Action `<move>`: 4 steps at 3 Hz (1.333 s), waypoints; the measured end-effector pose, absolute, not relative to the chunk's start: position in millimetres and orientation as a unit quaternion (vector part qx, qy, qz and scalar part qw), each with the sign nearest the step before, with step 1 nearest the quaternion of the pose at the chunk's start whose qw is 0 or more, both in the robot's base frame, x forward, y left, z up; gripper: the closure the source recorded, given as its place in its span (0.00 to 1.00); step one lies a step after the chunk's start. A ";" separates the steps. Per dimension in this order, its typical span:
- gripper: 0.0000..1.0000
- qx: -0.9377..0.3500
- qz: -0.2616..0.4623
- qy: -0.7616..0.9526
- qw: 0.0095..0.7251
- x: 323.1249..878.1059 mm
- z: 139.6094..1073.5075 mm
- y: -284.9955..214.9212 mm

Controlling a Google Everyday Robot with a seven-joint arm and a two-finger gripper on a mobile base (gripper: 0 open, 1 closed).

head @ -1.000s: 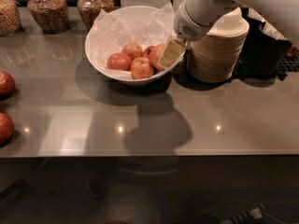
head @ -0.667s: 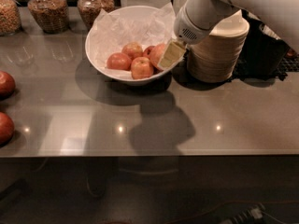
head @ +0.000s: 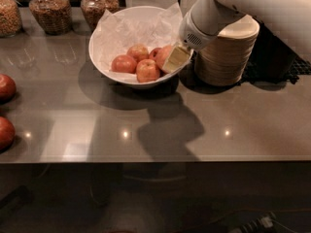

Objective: Pick apple from white bowl

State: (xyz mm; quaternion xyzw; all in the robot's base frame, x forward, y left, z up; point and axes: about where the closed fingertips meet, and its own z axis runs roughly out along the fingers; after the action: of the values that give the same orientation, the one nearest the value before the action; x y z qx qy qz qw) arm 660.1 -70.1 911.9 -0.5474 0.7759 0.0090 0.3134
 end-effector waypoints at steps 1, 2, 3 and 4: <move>0.39 -0.549 0.016 0.775 0.313 665.7 906.6 -64.7; 0.38 -0.552 0.025 0.774 0.309 668.7 899.7 -58.8; 0.42 -0.555 0.035 0.774 0.302 668.0 891.8 -54.0; 0.61 -0.561 0.042 0.771 0.298 664.5 890.4 -49.2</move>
Offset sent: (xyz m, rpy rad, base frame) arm 0.0128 0.0155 -0.0166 0.0281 0.0326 0.0284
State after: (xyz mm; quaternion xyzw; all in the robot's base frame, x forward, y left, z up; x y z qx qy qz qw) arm 664.5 -49.2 890.4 -0.5614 0.7710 0.0423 0.2975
